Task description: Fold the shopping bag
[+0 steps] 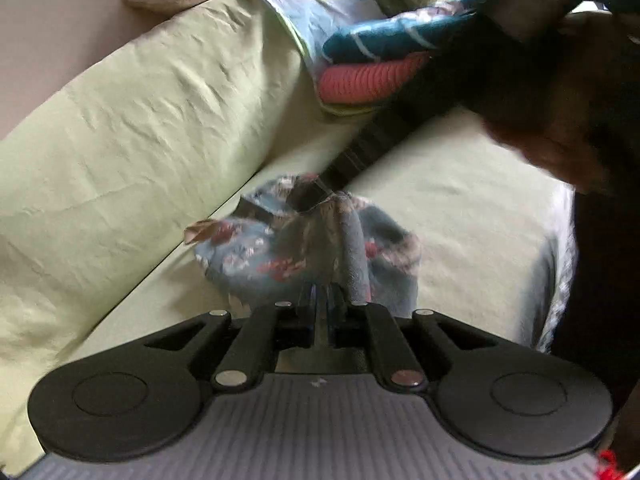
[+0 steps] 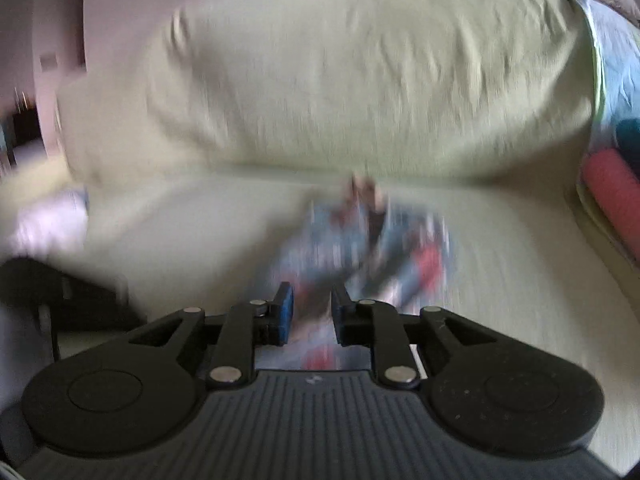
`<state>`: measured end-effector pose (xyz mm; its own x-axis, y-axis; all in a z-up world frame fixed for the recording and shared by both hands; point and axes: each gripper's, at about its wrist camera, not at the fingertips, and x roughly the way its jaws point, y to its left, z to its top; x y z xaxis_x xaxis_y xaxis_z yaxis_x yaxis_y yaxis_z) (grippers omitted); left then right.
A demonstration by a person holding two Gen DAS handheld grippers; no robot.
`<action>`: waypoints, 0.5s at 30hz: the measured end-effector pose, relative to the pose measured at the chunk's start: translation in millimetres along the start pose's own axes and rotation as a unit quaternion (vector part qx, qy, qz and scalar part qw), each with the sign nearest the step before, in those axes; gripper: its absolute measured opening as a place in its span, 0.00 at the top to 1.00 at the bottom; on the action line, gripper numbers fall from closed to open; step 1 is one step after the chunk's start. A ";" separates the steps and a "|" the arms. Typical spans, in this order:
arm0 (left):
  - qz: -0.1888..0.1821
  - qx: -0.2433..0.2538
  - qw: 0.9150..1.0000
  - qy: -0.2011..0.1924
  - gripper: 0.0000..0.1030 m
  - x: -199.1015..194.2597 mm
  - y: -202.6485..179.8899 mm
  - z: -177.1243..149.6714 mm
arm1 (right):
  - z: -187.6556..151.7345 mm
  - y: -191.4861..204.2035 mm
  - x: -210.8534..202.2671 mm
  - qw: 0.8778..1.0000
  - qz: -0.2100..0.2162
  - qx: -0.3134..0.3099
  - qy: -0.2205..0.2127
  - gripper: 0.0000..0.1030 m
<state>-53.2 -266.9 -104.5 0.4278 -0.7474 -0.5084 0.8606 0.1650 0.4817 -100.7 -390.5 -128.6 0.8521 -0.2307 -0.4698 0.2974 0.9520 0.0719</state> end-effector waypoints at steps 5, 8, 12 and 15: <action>0.013 0.033 0.999 0.006 0.93 -0.4 -15.8 -15.7 | -32.1 1.1 12.5 0.998 -0.036 -0.012 0.042 0.85; 0.007 0.037 0.999 0.001 0.93 -6.7 -15.8 -18.4 | -28.1 -1.0 16.3 0.998 -0.031 -0.015 0.049 0.86; 0.011 0.041 0.999 0.000 0.99 -10.0 -24.4 -29.9 | -33.6 -10.5 13.9 0.999 -0.019 0.012 0.042 0.86; 0.030 0.042 0.999 -0.017 1.00 -3.9 -34.6 -47.7 | -39.9 -8.6 16.7 0.999 -0.020 0.012 0.035 0.86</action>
<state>-71.5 -239.0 -153.2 0.4675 -0.7595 -0.4523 0.8069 0.1577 0.5692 -106.2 -394.5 -172.2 0.8077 -0.2530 -0.5325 0.3419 0.9369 0.0735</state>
